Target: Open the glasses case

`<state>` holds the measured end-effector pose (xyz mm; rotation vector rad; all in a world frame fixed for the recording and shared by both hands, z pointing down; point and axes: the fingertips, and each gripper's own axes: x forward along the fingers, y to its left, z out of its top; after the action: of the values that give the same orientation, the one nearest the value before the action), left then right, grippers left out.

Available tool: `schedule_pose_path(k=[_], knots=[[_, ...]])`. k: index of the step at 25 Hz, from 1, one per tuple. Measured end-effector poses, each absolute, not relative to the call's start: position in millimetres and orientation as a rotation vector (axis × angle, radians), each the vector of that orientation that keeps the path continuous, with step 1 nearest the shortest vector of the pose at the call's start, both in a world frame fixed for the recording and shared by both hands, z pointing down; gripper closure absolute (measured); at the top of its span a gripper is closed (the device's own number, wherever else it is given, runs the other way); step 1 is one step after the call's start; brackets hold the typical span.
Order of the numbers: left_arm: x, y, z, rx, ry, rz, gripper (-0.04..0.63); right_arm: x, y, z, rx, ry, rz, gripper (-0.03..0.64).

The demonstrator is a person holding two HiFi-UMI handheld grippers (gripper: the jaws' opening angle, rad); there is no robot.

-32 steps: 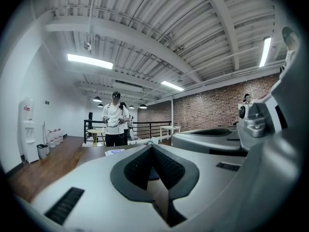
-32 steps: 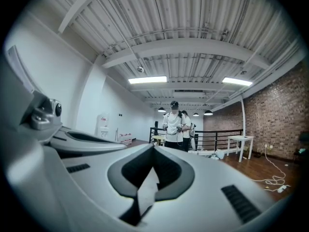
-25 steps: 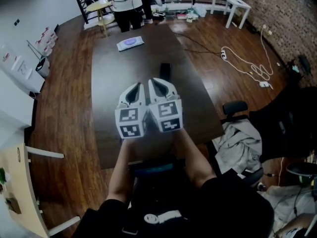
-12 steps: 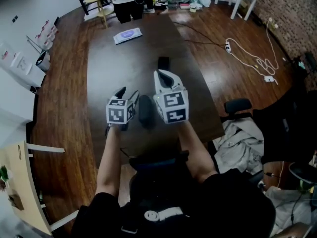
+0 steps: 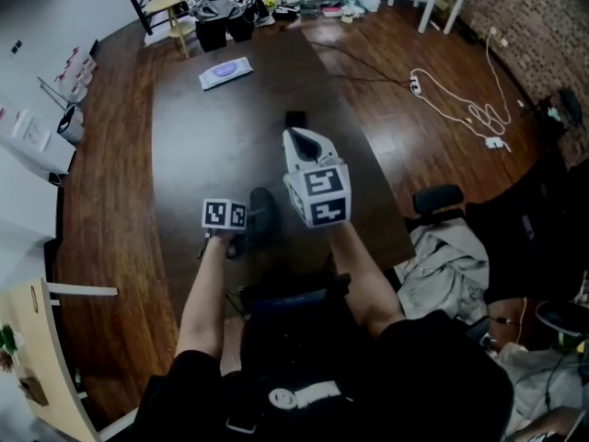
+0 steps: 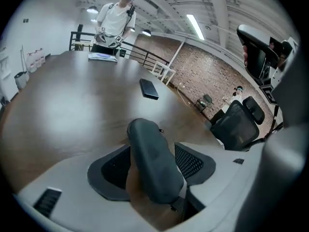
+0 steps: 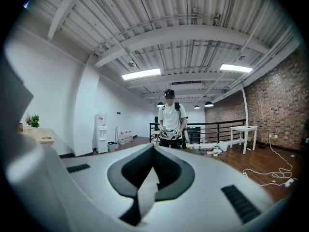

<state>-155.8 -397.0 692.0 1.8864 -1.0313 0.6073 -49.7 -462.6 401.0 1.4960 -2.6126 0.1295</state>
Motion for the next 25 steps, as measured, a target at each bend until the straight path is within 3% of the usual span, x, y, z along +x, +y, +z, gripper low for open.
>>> schedule_pose_path(k=[18,25], knots=[[-110,-391,721,1.971,-0.699,0.757,0.293,-42,-486,428,1.519,-2.522,0.17,0.6],[-82,-355,723,2.074,-0.413,1.011,0.293,-38,-483,426,1.518,-2.499,0.127,0.601]])
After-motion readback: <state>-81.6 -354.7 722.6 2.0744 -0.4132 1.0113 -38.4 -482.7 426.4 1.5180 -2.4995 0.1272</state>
